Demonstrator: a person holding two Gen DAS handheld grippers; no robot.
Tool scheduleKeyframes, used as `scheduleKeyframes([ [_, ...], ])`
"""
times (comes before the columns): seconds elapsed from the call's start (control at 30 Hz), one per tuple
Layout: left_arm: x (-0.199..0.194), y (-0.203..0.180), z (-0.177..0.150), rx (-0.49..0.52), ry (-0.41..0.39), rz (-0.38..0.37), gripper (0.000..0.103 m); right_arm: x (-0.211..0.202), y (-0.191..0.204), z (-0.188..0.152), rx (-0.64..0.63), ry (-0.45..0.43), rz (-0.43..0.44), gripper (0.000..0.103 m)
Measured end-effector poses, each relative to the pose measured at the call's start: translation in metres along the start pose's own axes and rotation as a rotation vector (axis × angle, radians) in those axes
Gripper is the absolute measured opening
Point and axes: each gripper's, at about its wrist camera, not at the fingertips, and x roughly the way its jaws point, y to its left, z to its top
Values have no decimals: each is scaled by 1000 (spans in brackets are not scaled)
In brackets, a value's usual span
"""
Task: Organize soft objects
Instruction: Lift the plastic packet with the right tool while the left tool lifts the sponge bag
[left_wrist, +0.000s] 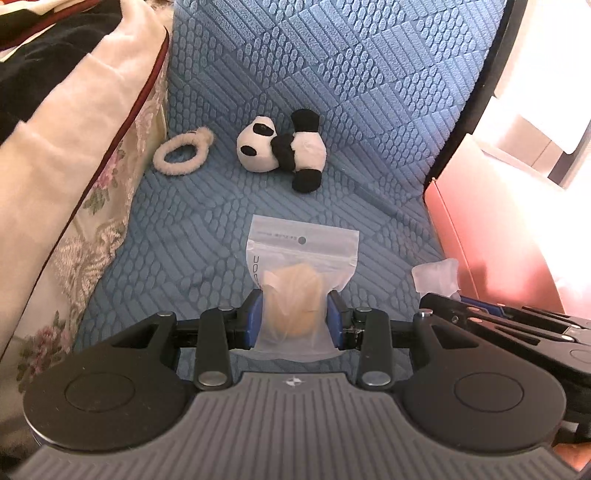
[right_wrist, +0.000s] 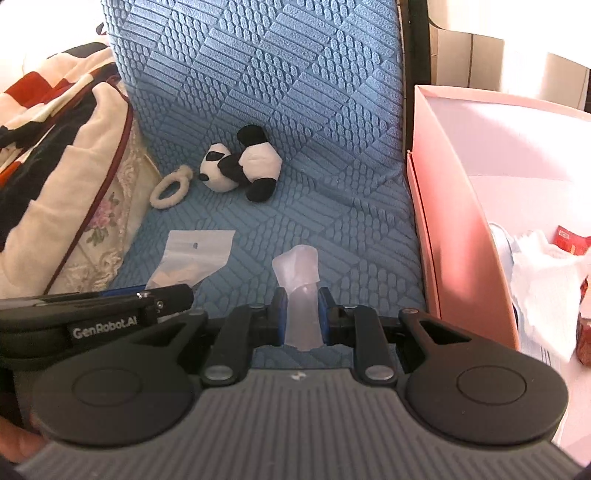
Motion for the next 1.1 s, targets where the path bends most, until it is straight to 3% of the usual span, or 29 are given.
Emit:
scheduleKeyframes([
  [0.27,-15,-7,-11,36,-16,-2,42,-12,-2,-13,-6,0,-21,21],
  [1.1,-50,-14,-22,-21,-5,-36,42,-51,-5,-44,41,19,-15,21],
])
